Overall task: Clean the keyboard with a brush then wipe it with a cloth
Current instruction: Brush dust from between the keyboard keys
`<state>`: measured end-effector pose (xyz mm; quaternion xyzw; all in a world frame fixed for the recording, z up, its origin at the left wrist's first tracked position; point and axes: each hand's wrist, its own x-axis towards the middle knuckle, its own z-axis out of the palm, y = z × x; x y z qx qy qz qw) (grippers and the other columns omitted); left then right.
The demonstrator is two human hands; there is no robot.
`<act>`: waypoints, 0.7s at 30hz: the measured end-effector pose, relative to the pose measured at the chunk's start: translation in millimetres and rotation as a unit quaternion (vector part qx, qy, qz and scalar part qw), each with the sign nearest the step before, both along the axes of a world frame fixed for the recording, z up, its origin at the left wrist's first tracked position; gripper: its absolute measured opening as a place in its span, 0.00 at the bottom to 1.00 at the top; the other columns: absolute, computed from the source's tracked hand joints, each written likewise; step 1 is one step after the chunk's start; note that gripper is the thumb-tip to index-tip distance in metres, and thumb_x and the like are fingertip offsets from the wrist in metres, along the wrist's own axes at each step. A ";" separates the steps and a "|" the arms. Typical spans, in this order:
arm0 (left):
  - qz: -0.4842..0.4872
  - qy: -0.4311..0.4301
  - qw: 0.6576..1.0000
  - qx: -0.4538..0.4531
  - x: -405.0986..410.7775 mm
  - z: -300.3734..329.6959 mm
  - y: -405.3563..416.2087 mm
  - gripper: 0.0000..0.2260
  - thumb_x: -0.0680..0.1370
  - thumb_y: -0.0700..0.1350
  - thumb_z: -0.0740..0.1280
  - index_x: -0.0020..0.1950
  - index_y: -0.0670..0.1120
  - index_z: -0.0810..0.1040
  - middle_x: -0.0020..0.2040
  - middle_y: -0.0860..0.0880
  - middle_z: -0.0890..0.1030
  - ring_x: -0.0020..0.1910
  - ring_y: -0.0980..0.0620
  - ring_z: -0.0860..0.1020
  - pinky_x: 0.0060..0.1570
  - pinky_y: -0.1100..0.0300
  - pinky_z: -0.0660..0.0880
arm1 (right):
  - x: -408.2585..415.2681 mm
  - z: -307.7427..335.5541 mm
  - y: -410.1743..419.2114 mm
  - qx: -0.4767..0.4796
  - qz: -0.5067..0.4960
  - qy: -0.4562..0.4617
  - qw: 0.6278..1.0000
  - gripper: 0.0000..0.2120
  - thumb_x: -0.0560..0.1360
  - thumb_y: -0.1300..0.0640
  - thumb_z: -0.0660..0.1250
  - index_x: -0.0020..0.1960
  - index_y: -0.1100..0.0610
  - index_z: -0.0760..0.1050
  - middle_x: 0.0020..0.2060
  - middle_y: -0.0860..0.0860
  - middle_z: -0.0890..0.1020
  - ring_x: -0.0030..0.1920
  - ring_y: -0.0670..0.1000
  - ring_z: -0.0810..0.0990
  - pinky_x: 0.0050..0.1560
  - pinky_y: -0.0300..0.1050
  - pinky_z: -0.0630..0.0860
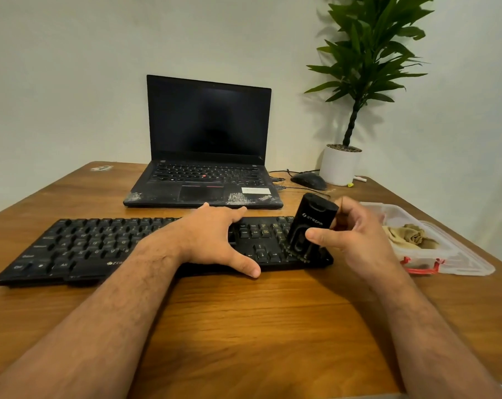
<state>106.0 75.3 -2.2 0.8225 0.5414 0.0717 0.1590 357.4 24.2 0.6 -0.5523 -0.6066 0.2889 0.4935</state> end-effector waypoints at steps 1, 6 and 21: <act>0.000 0.000 1.000 0.000 0.2 0.2 -0.4 0.62 0.54 0.78 0.71 0.81 0.56 0.52 0.78 0.57 0.64 0.79 0.49 0.58 0.78 0.43 0.43 | -0.4 -0.7 0.4 0.002 -0.005 -0.001 1.000 0.13 0.68 0.63 0.78 0.47 0.56 0.75 0.42 0.51 0.84 0.44 0.46 0.84 0.41 0.40 0.75; -0.003 0.005 1.000 0.003 0.4 0.1 -0.2 0.62 0.54 0.79 0.70 0.81 0.55 0.52 0.78 0.56 0.64 0.78 0.50 0.60 0.78 0.43 0.43 | 1.7 2.2 0.2 0.045 -0.053 -0.018 0.997 0.14 0.68 0.62 0.79 0.46 0.54 0.74 0.42 0.48 0.82 0.45 0.46 0.82 0.39 0.37 0.73; 0.002 0.014 1.000 0.003 -1.7 -1.1 1.0 0.66 0.48 0.83 0.66 0.81 0.56 0.52 0.78 0.57 0.63 0.79 0.48 0.57 0.78 0.41 0.45 | -7.8 -2.3 6.1 0.041 -0.017 -0.027 0.999 0.14 0.68 0.60 0.79 0.45 0.50 0.75 0.40 0.45 0.83 0.40 0.40 0.83 0.39 0.37 0.77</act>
